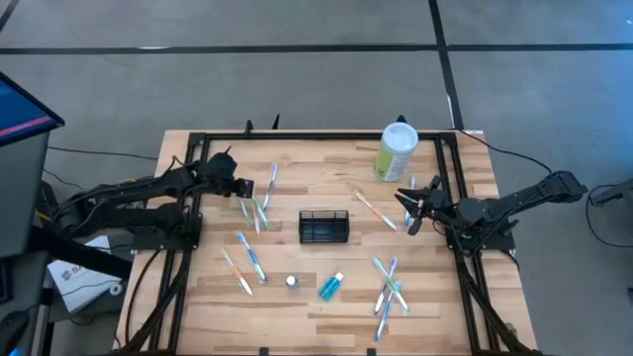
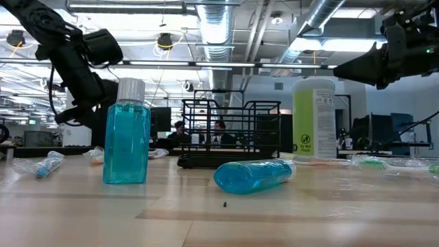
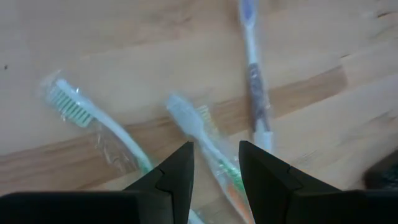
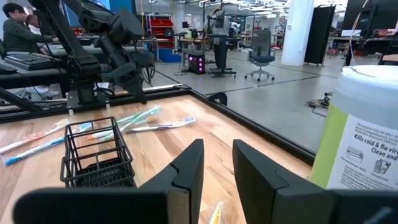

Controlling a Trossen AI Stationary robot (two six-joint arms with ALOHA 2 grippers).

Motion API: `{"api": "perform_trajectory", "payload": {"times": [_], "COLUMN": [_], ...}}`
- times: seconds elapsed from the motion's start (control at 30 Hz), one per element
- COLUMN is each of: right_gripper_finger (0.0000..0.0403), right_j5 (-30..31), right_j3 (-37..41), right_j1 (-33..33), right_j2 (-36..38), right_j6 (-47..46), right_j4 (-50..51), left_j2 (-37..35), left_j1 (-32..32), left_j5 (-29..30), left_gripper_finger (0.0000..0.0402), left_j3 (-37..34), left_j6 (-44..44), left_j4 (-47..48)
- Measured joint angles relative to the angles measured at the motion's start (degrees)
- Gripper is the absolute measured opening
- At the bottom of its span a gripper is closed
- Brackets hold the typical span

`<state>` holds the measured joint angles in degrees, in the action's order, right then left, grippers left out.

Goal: Pick & Place toothbrushing station
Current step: Put the middle green toothbrush into the left compartment of the organizer

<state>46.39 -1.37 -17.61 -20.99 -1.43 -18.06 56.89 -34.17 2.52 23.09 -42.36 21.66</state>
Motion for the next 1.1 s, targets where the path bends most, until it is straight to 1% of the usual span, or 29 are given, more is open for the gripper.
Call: {"api": "perform_trajectory", "payload": {"times": [0.2, 0.3, 0.43, 0.57, 0.7, 0.9, 1.0, 1.1], "right_gripper_finger": [0.0077, 0.0077, 0.0077, 0.0077, 0.0077, 0.0077, 0.0077, 0.0077], "right_j5": [0.0, 0.0, 0.0, 0.0, 0.0, 0.0, 0.0, 0.0], "right_j3": [0.0, 0.0, 0.0, 0.0, 0.0, 0.0, 0.0, 0.0], "right_j1": [0.0, 0.0, 0.0, 0.0, 0.0, 0.0, 0.0, 0.0], "right_j2": [0.0, 0.0, 0.0, 0.0, 0.0, 0.0, 0.0, 0.0], "right_j6": [-0.1, -0.1, -0.1, -0.1, -0.2, -0.2, -0.2, -0.8], "right_j4": [0.1, 0.1, 0.3, 1.0, 1.1, 1.1, 1.1, 1.1], "left_j2": [5.1, 6.2, 6.0, 6.5, 8.3, 11.6, 12.5, 12.5], "left_j1": [0.0, 0.0, 0.0, 0.0, 0.0, 0.0, 0.0, 0.0], "left_j5": [-1.0, -1.7, -4.2, -3.4, -2.3, -2.2, -2.1, -2.0], "left_gripper_finger": [0.0126, 0.014, 0.0167, 0.0189, 0.0197, 0.019, 0.0173, 0.0147], "left_j3": [0.0, 0.0, 0.0, 0.0, 0.0, 0.0, 0.0, 0.0], "left_j6": [-1.6, -1.6, -1.7, -3.0, -3.4, -3.5, -3.5, -3.5], "left_j4": [-0.2, -2.0, -6.2, -6.4, -6.5, -10.5, -12.0, -12.3]}}
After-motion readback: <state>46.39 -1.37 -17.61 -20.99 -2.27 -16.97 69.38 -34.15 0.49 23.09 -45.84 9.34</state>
